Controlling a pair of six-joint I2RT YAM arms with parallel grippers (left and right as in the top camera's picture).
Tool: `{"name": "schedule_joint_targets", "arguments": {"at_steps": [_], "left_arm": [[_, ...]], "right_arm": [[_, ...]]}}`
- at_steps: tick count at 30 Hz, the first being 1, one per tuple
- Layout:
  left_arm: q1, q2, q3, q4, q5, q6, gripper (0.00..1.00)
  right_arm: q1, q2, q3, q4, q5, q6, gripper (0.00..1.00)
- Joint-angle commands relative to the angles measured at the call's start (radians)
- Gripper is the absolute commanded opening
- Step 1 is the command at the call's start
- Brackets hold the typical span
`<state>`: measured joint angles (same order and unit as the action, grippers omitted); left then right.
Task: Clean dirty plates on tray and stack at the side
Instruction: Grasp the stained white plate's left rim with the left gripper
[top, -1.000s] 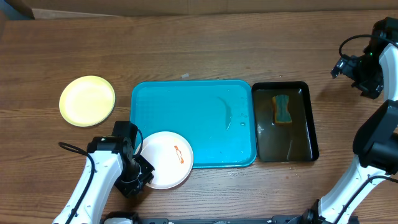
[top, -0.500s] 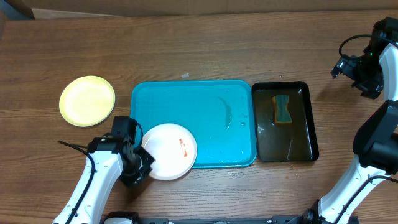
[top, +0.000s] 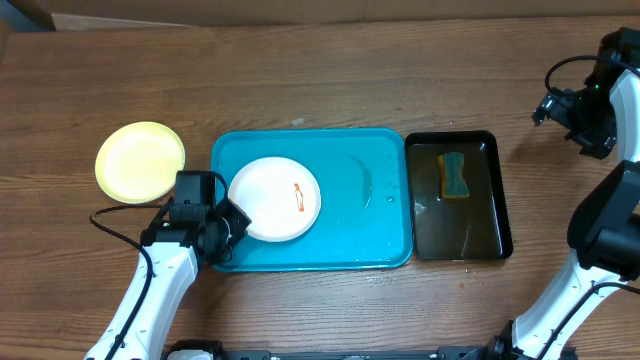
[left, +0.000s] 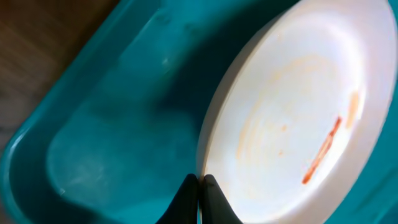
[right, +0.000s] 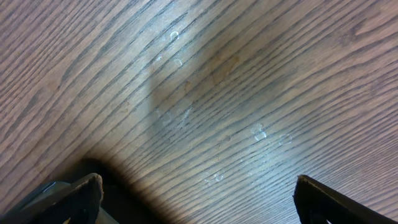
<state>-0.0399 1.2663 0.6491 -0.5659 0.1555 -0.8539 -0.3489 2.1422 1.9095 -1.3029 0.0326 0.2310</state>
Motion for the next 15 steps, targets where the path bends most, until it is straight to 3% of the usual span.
{"name": "schedule_joint_targets", "arguments": {"at_steps": [1,10,13,15], "left_arm": [[-0.008,0.022,-0.003,0.035,0.04,0.022,0.04],[-0.088,0.15,-0.001,0.103,0.108,0.024,0.04],[-0.113,0.158,0.021,0.098,0.106,0.084,0.04],[-0.114,0.158,0.052,0.079,0.103,0.126,0.11]], "right_arm": [[0.0,-0.009,0.022,0.001,0.002,-0.002,1.0],[0.0,-0.009,0.022,0.001,0.002,-0.002,1.0],[0.0,-0.009,0.022,0.001,0.002,-0.002,1.0],[0.0,-0.009,0.022,0.001,0.002,-0.002,1.0]]}}
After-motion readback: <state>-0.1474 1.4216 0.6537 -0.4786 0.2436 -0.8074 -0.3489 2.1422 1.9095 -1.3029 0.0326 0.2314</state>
